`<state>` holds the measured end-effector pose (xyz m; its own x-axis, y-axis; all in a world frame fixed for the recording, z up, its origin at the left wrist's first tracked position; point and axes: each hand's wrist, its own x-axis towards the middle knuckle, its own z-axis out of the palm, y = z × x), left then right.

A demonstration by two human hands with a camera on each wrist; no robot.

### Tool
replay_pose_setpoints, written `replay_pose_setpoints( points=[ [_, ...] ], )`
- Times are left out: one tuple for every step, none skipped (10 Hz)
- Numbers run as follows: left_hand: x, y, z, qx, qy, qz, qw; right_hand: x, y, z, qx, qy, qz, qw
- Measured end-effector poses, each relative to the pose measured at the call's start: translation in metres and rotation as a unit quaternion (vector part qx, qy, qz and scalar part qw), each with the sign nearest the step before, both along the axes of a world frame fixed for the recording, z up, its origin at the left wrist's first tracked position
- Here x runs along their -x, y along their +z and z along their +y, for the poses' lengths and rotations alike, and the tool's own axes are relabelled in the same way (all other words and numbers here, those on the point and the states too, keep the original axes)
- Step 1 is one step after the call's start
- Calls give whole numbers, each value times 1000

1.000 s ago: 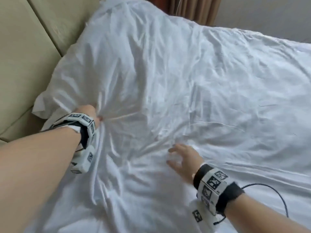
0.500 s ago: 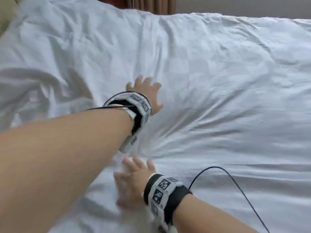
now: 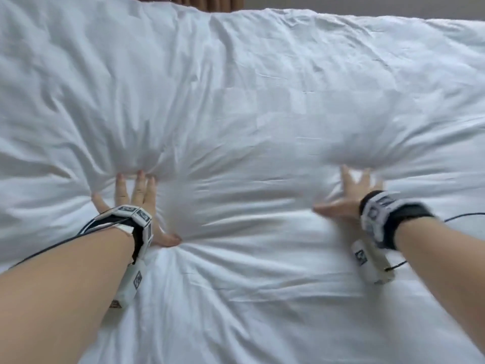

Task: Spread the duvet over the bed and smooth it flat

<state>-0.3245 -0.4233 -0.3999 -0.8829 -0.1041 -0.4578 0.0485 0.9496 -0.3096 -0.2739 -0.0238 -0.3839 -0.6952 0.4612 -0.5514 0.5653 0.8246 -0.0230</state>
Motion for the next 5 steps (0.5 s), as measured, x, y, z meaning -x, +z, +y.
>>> replay_pose_setpoints(
  points=[
    [6,0,3,6,10,-12,1000,-2,-15,-94,55,138,9,989],
    [6,2,8,2,12,-3,1000,-15,-23,-178,81,262,13,962],
    [-4,5,10,3,8,1,1000,-35,-30,-212,110,315,28,942],
    [-27,12,11,-3,9,-6,1000,-65,-26,-217,146,324,28,934],
    [-76,13,10,-32,23,-48,998,-112,-17,-215,184,306,-4,934]
  ],
)
